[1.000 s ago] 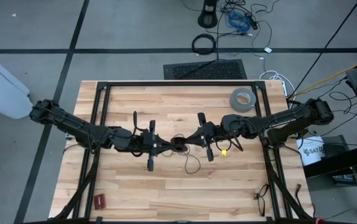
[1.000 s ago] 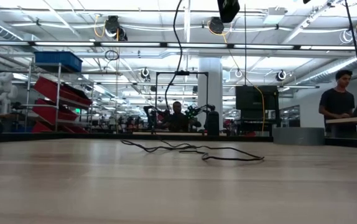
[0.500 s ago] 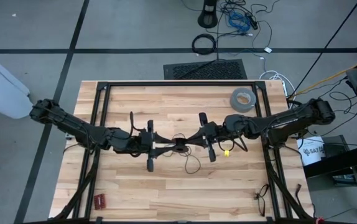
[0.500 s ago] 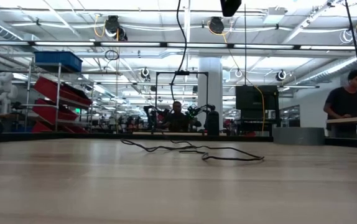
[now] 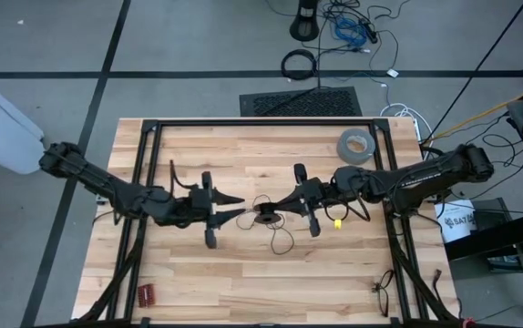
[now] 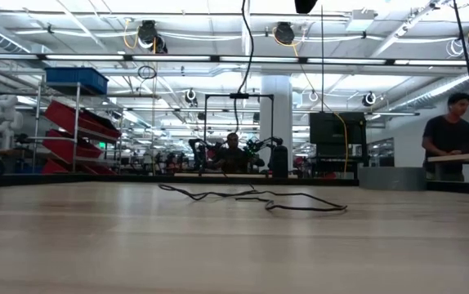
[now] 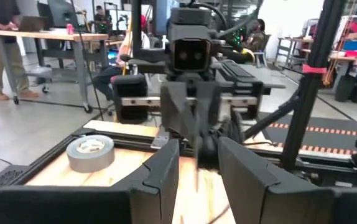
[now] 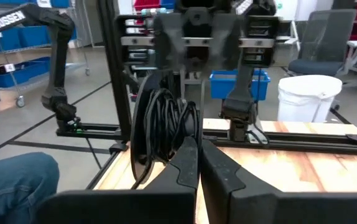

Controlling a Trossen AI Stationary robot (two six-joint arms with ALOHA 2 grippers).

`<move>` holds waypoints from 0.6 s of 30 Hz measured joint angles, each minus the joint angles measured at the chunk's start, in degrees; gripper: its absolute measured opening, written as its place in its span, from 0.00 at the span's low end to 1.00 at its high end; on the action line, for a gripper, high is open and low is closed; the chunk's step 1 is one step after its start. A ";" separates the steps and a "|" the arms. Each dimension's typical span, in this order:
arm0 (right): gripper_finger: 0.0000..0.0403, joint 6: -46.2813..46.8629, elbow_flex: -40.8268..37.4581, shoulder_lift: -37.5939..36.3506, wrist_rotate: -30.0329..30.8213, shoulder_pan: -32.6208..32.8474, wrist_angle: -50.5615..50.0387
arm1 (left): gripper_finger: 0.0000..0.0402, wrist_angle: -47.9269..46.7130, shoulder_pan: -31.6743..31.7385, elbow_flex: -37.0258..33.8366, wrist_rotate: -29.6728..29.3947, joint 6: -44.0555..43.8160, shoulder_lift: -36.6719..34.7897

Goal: Coil cords
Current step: Coil the black wire onto the spool

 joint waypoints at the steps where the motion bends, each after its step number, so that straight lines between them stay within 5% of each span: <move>1: 0.00 -0.04 0.00 -0.28 0.16 -0.07 0.02 | 0.30 -0.79 -0.65 0.00 -0.56 0.03 -0.55; 18: 0.00 -0.02 0.00 -3.14 0.67 -0.05 0.42 | 0.30 -0.86 -3.17 -1.51 -4.69 0.99 8.10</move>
